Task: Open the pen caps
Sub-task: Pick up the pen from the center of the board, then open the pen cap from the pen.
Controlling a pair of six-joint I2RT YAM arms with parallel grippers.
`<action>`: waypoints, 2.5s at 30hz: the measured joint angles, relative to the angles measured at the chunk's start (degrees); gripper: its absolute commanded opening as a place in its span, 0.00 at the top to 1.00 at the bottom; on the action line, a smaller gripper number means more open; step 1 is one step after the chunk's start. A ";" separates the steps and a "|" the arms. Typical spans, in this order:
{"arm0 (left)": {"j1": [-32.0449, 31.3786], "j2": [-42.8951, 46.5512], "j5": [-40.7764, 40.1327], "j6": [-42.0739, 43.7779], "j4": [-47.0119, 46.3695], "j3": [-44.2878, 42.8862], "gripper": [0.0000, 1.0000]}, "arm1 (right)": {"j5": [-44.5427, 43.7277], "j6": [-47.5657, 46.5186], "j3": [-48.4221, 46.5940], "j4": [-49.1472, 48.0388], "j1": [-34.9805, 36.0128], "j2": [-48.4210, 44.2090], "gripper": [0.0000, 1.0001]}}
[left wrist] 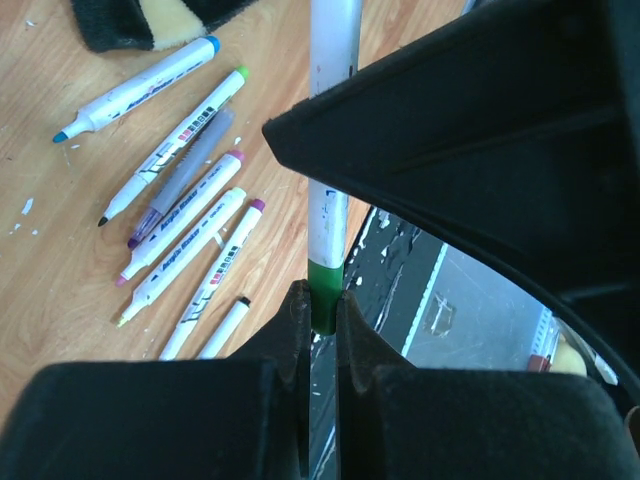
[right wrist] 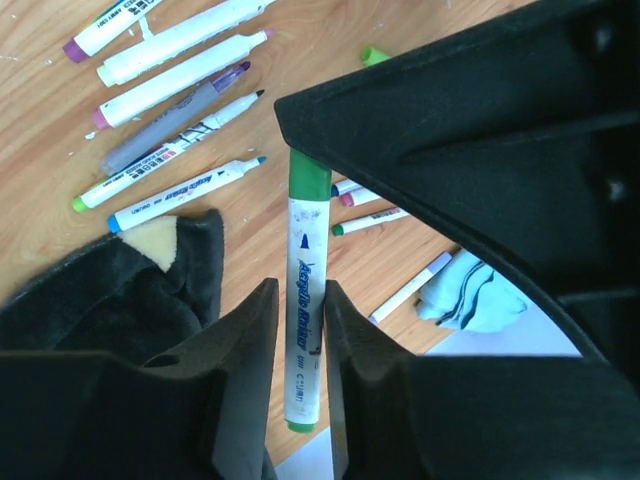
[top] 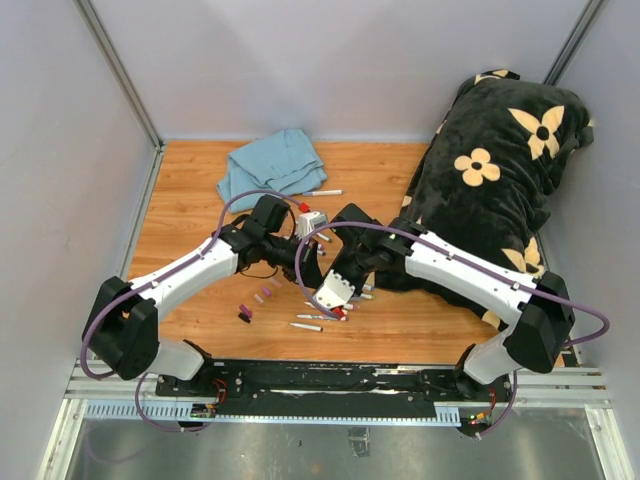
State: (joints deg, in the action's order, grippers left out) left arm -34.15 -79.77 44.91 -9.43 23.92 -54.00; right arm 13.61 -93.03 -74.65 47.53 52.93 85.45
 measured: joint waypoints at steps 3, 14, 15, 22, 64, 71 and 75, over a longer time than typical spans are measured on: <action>-0.13 0.00 0.13 0.17 0.15 0.00 1.00 | -1.70 -0.02 0.83 -1.44 0.46 0.07 0.93; -0.11 8.35 -6.97 -2.19 -3.37 2.03 0.29 | -0.11 5.88 2.71 -4.22 -1.46 -2.75 0.99; -0.09 11.04 -8.26 -3.19 -5.20 3.28 0.27 | 0.87 6.71 3.28 -4.42 -2.25 -3.63 0.99; 0.09 26.10 -16.15 -12.50 -24.68 16.48 0.19 | 10.54 18.71 7.50 -8.48 -8.79 -8.68 0.99; -2.19 17.59 -45.24 -44.78 -66.79 28.94 0.66 | 39.82 90.07 8.72 -38.71 -18.40 0.79 0.99; -2.49 17.57 -45.48 -44.26 -65.53 28.48 0.99 | 38.82 90.05 8.72 -38.69 -18.32 0.87 0.99; -2.56 17.62 -45.72 -43.98 -64.04 27.78 1.00 | 38.18 89.70 8.72 -38.69 -18.12 0.98 0.99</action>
State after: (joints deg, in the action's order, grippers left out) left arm -36.71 -62.15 -0.82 -53.41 -40.12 -26.22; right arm 51.79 -3.33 -65.93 8.84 34.81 86.43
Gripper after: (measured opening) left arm 0.094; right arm 0.156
